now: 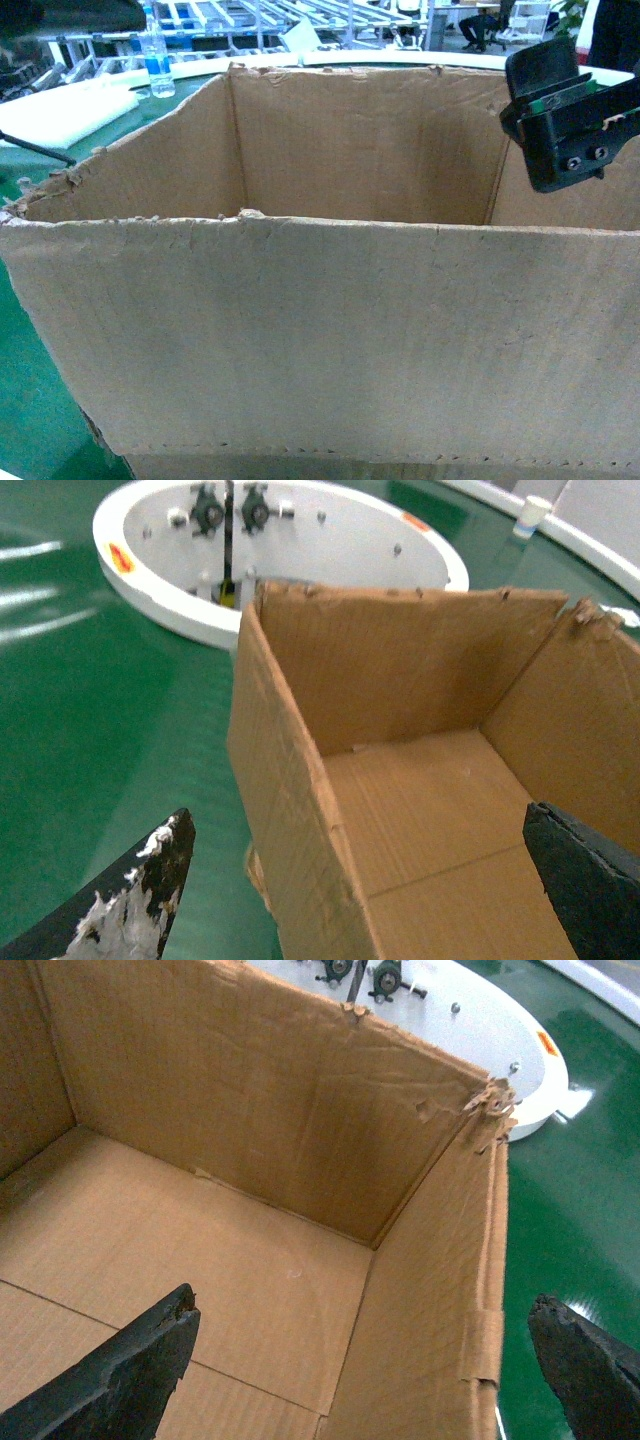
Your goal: Sort boxes to right shelf from conveyor
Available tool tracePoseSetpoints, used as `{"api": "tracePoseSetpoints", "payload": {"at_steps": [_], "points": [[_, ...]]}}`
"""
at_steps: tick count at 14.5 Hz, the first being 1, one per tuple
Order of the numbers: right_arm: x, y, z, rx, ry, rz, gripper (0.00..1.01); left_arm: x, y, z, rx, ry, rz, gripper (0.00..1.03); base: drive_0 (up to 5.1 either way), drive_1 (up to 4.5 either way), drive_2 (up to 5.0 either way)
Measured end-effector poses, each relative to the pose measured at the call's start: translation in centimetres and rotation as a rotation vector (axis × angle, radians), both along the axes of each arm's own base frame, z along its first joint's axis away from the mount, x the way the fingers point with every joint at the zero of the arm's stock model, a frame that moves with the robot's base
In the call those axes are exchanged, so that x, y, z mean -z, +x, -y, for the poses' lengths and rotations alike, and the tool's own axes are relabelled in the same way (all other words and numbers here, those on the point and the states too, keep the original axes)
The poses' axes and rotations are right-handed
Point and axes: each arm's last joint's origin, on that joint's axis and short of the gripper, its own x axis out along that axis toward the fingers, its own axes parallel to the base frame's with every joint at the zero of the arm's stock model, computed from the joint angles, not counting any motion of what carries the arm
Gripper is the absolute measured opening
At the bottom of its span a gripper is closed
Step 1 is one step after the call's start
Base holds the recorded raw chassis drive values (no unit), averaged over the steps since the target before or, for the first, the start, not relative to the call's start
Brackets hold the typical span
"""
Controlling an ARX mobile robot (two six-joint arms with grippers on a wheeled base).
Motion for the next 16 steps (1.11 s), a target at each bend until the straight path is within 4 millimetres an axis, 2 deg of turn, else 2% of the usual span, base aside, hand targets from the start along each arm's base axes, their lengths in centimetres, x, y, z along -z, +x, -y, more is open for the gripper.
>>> {"api": "tracePoseSetpoints", "payload": {"at_steps": [2, 3, 5, 6, 8, 10, 12, 13, 15, 16], "points": [[0.8, 0.6, -0.4, 0.022, 0.015, -0.046, 0.98, 0.9, 0.6, 0.1, -0.019, 0.011, -0.093, 0.98, 0.0, 0.0, 0.0], [1.3, 1.1, -0.4, 0.048, 0.018, -0.067, 0.98, 0.9, 0.8, 0.2, -0.028, 0.027, -0.106, 0.98, 0.0, 0.0, 0.0], [1.0, 2.4, -0.1, 0.098, 0.057, -0.105, 0.98, 0.4, 1.5, 0.9, -0.017, 0.072, -0.112, 0.98, 0.0, 0.0, 0.0], [0.9, 3.3, 0.5, 0.139, 0.081, -0.132, 0.98, 0.4, 1.8, 1.2, -0.004, 0.078, -0.138, 0.98, 0.0, 0.0, 0.0], [2.4, 4.1, 1.7, 0.214, 0.102, -0.218, 0.98, 0.5, 2.1, 1.1, -0.027, 0.089, -0.152, 0.98, 0.0, 0.0, 0.0], [2.0, 4.6, 2.4, 0.24, 0.121, -0.203, 0.98, 0.6, 2.0, 1.4, -0.016, 0.089, -0.154, 0.98, 0.0, 0.0, 0.0], [1.6, 4.7, 2.2, 0.249, 0.113, -0.197, 0.98, 0.6, 2.0, 1.7, -0.011, 0.084, -0.159, 0.98, 0.0, 0.0, 0.0], [1.7, 4.8, 1.9, 0.256, 0.103, -0.194, 0.96, 0.9, 1.9, 1.7, -0.014, 0.074, -0.175, 0.98, 0.0, 0.0, 0.0], [1.9, 4.7, 1.1, 0.243, 0.075, -0.194, 0.75, 2.2, 1.4, 1.5, -0.031, 0.054, -0.227, 0.98, 0.0, 0.0, 0.0], [2.0, 4.7, 0.6, 0.234, 0.069, -0.194, 0.64, 2.7, 1.3, 1.4, -0.04, 0.045, -0.246, 0.88, 0.0, 0.0, 0.0]]}}
